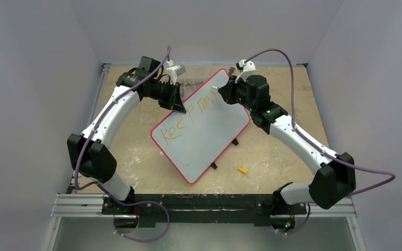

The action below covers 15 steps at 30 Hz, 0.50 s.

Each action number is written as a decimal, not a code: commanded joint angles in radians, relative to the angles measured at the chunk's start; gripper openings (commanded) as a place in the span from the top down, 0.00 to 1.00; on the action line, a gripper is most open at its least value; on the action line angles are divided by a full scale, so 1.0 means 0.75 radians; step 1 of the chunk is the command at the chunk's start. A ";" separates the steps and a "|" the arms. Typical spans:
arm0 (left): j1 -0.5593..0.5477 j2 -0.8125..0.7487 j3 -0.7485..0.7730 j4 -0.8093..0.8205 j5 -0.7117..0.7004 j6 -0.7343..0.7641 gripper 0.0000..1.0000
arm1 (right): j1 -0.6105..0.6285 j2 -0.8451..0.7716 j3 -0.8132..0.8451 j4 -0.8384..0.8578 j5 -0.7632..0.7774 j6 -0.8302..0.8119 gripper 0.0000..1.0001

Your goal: Write a sentence on the whiteboard

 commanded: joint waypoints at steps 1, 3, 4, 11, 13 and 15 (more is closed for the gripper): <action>-0.016 -0.021 -0.011 -0.001 -0.139 0.106 1.00 | 0.002 0.039 0.035 0.044 -0.009 0.008 1.00; -0.016 -0.021 -0.010 -0.002 -0.139 0.106 1.00 | 0.003 0.047 0.017 0.049 -0.010 0.008 1.00; -0.016 -0.021 -0.009 -0.001 -0.140 0.106 1.00 | 0.003 0.048 0.006 0.050 -0.008 0.010 1.00; -0.016 -0.021 -0.009 -0.001 -0.143 0.106 1.00 | 0.001 0.014 -0.053 0.060 0.003 0.022 1.00; -0.016 -0.022 -0.010 -0.002 -0.142 0.105 1.00 | 0.001 -0.004 -0.048 0.055 0.005 0.023 1.00; -0.016 -0.024 -0.011 -0.003 -0.143 0.105 1.00 | 0.001 -0.023 -0.042 0.046 0.016 0.022 1.00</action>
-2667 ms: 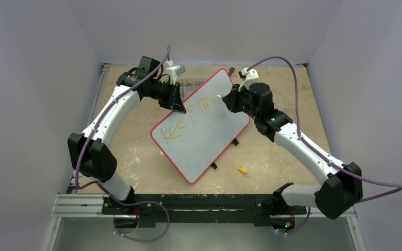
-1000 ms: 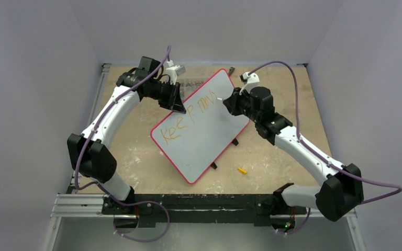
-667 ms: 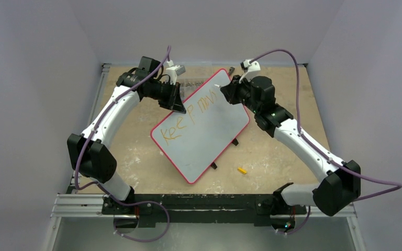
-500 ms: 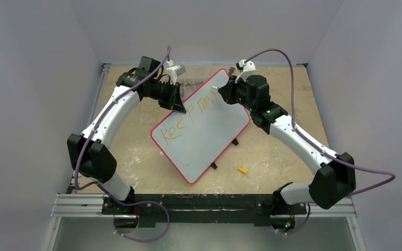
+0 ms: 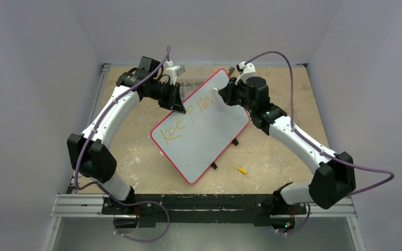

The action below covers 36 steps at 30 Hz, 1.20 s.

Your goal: Write a sentence on the whiteboard

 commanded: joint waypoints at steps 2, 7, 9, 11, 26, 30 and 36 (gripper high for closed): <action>-0.017 -0.025 -0.010 0.002 -0.136 0.115 1.00 | 0.002 -0.072 0.009 -0.009 0.080 0.009 1.00; -0.017 -0.026 -0.009 0.001 -0.135 0.115 1.00 | -0.003 -0.091 0.011 -0.023 0.133 0.003 1.00; -0.017 -0.026 -0.008 0.001 -0.135 0.116 1.00 | -0.005 -0.079 0.013 -0.024 0.137 0.003 1.00; -0.017 -0.027 -0.010 0.001 -0.134 0.114 1.00 | -0.008 -0.060 0.016 -0.021 0.136 0.004 1.00; -0.017 -0.028 -0.009 0.002 -0.133 0.115 1.00 | -0.019 -0.016 -0.085 0.018 0.092 -0.007 1.00; -0.017 -0.029 -0.008 0.002 -0.134 0.115 1.00 | -0.021 -0.041 -0.130 0.019 0.082 0.001 1.00; -0.017 -0.030 -0.008 0.002 -0.132 0.115 1.00 | -0.021 -0.050 -0.135 0.009 0.077 -0.004 1.00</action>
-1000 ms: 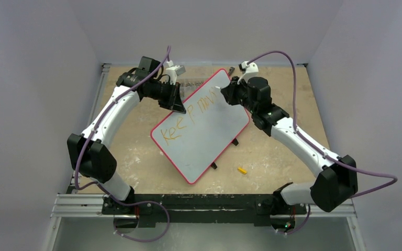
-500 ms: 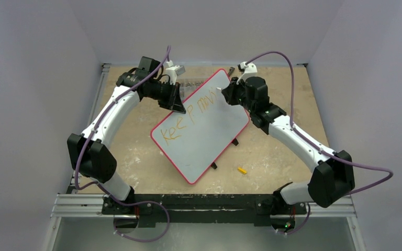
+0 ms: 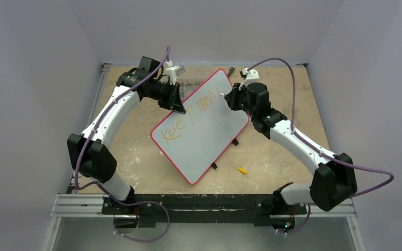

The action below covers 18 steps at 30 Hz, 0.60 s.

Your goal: Write a sentence on the whiteboard

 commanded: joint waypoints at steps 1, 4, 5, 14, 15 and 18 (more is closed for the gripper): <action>-0.017 -0.029 -0.008 0.002 -0.123 0.126 1.00 | 0.005 -0.011 0.006 -0.010 -0.027 -0.003 1.00; -0.017 -0.028 -0.008 0.003 -0.121 0.127 1.00 | 0.005 0.000 0.053 -0.016 -0.035 -0.006 1.00; -0.017 -0.031 -0.008 0.002 -0.121 0.127 1.00 | 0.004 0.008 0.071 -0.019 -0.036 -0.005 1.00; -0.017 -0.033 -0.007 0.001 -0.125 0.126 1.00 | 0.005 0.066 0.212 -0.039 -0.041 -0.024 1.00; -0.017 -0.033 -0.008 0.002 -0.125 0.126 1.00 | 0.003 0.071 0.222 -0.061 -0.036 -0.027 1.00; -0.017 -0.033 -0.008 0.001 -0.123 0.127 1.00 | 0.000 0.085 0.230 -0.069 -0.019 -0.025 1.00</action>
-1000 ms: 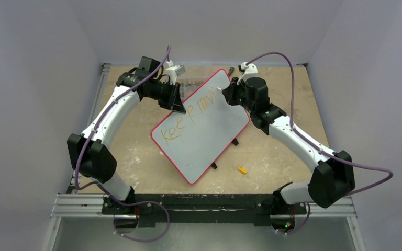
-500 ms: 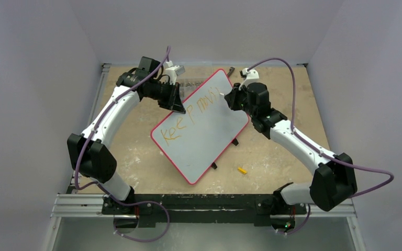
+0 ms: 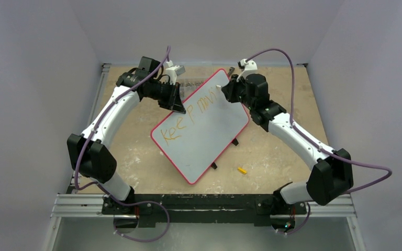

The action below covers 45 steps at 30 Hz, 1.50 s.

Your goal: Write a sentence on the whiteboard

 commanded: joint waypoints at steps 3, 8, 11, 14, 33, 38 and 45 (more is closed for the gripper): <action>-0.016 -0.034 -0.008 -0.001 -0.131 0.125 1.00 | -0.010 0.028 0.061 -0.020 0.014 -0.007 1.00; -0.016 -0.031 -0.006 -0.001 -0.129 0.124 1.00 | -0.025 0.037 0.054 -0.021 0.018 -0.001 1.00; -0.015 -0.031 -0.006 -0.001 -0.130 0.125 1.00 | -0.028 0.029 0.034 -0.018 0.008 -0.004 1.00; -0.016 -0.031 -0.006 -0.001 -0.129 0.125 1.00 | -0.030 0.015 0.009 -0.016 0.007 -0.007 1.00; -0.016 -0.037 -0.008 0.000 -0.129 0.125 1.00 | -0.035 -0.093 -0.103 -0.017 0.042 -0.017 1.00; -0.016 -0.039 -0.008 0.000 -0.129 0.123 1.00 | -0.046 -0.129 -0.067 -0.020 0.081 -0.046 1.00; -0.016 -0.039 -0.008 -0.001 -0.133 0.125 1.00 | -0.070 -0.109 0.003 -0.010 0.069 -0.044 1.00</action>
